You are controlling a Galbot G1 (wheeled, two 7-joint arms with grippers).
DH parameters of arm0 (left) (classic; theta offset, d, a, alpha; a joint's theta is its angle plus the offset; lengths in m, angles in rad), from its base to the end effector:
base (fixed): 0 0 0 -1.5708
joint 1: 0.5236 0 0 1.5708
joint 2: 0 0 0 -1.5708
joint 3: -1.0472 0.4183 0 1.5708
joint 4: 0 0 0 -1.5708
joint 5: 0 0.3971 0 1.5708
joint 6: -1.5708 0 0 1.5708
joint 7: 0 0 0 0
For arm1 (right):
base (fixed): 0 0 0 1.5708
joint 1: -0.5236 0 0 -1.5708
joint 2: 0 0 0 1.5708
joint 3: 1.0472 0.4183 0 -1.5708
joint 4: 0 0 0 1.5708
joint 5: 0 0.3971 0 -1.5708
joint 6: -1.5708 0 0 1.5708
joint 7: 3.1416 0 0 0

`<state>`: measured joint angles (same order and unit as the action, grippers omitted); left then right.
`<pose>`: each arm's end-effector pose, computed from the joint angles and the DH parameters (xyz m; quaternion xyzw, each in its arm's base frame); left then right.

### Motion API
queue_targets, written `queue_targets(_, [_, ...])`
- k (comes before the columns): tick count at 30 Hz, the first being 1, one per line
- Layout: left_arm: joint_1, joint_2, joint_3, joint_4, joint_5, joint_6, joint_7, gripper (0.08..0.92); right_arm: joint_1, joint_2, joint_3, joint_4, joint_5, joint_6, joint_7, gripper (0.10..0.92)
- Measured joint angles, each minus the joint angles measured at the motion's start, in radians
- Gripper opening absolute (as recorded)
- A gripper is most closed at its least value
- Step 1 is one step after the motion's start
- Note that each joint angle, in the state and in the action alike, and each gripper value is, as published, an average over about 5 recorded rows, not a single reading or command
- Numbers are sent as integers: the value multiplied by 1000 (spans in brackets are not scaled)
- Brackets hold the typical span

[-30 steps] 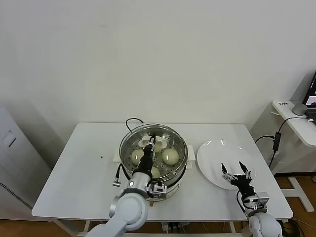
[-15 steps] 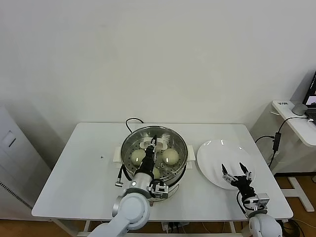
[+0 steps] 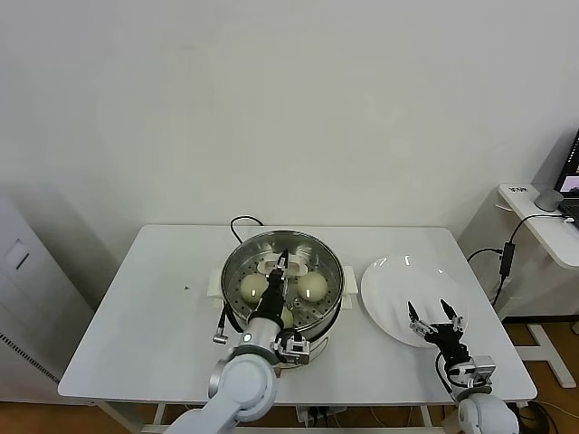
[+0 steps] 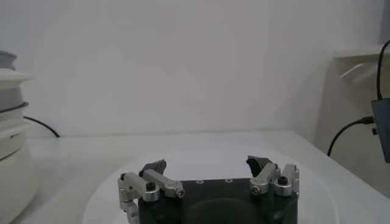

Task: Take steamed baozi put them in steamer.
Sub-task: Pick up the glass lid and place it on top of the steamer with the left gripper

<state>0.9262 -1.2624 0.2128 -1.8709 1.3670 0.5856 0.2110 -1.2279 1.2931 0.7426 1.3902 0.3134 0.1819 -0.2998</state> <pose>0.3229 -0.1514 -0.3275 0.0721 0.7051 0.7023 0.0671 0.2947 -0.2158 -0.5088 0.0162 -0.9984 -0.0115 0.0523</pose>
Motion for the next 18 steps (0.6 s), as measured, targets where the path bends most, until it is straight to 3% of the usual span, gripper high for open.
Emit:
queue_targets(6, [9,1,0,-4,-34,25,-19,145,-1,5,0,-3,-3,3,-2,823])
queue_targets(18, [73,64,-75,-166,-243,21,34,486,12,5,0,-4,1,4,-14,823])
